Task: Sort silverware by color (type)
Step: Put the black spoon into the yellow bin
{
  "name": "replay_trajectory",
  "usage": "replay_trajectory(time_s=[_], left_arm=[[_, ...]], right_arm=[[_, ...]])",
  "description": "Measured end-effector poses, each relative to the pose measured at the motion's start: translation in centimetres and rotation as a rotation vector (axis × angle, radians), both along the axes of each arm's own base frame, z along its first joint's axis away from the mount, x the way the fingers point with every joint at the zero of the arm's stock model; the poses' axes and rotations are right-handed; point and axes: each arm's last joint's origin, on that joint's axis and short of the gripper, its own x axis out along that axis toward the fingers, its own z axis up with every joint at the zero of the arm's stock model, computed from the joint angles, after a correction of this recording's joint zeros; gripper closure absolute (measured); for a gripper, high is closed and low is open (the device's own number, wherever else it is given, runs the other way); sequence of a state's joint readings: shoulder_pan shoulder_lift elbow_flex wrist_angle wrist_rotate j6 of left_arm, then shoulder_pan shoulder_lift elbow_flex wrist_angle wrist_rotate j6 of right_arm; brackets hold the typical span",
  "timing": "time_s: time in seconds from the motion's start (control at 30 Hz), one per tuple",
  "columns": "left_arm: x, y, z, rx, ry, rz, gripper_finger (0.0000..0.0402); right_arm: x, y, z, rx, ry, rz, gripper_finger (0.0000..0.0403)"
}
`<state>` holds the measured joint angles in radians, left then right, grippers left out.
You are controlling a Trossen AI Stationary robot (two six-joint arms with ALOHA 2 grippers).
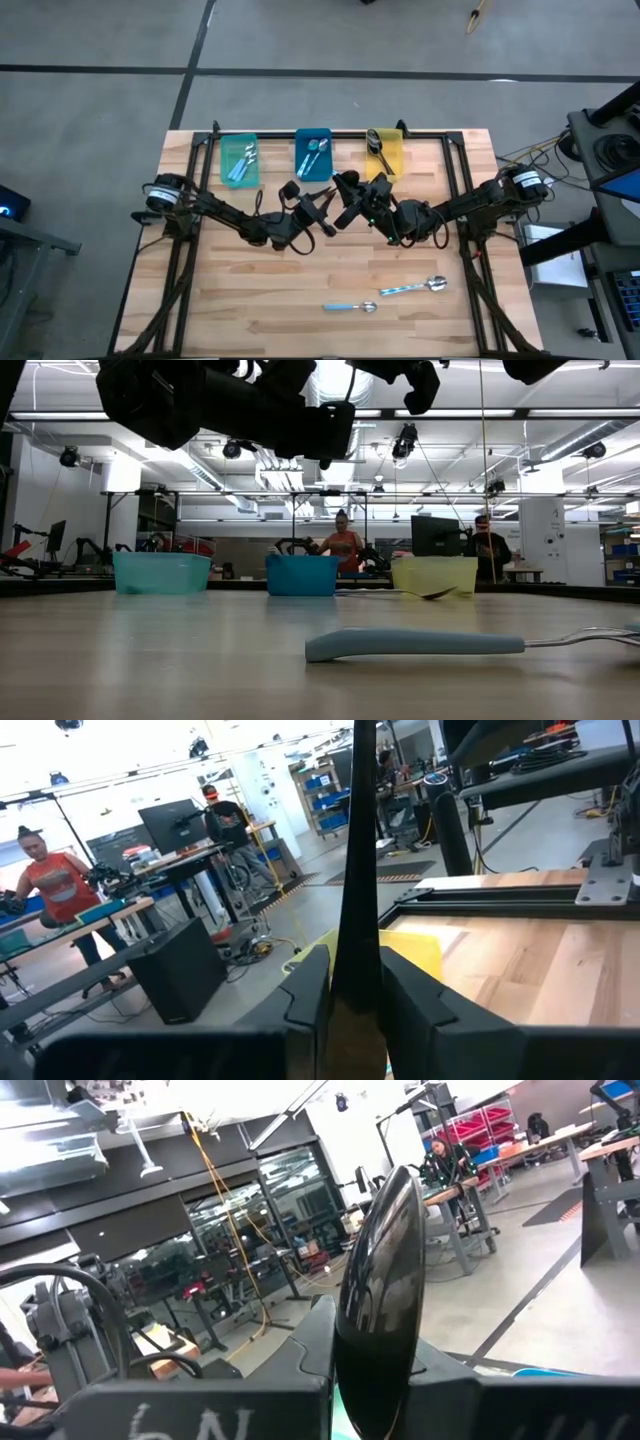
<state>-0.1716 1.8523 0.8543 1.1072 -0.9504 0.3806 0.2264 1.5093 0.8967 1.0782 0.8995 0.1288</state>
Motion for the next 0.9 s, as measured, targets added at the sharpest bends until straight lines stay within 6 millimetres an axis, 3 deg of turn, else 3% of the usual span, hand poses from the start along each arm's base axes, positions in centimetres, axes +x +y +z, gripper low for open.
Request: replay_trajectory(time_s=[0.17, 0.9], left_arm=[[0.01, -0.16, -0.07, -0.016, -0.01, -0.013, 0.0356], [-0.08, -0.13, -0.2, -0.054, -0.039, -0.009, 0.0356]], right_arm=[[0.03, 0.03, -0.02, -0.014, 0.009, 0.01, 0.0377], [0.01, 0.05, 0.0, -0.017, 0.01, 0.013, 0.0229]])
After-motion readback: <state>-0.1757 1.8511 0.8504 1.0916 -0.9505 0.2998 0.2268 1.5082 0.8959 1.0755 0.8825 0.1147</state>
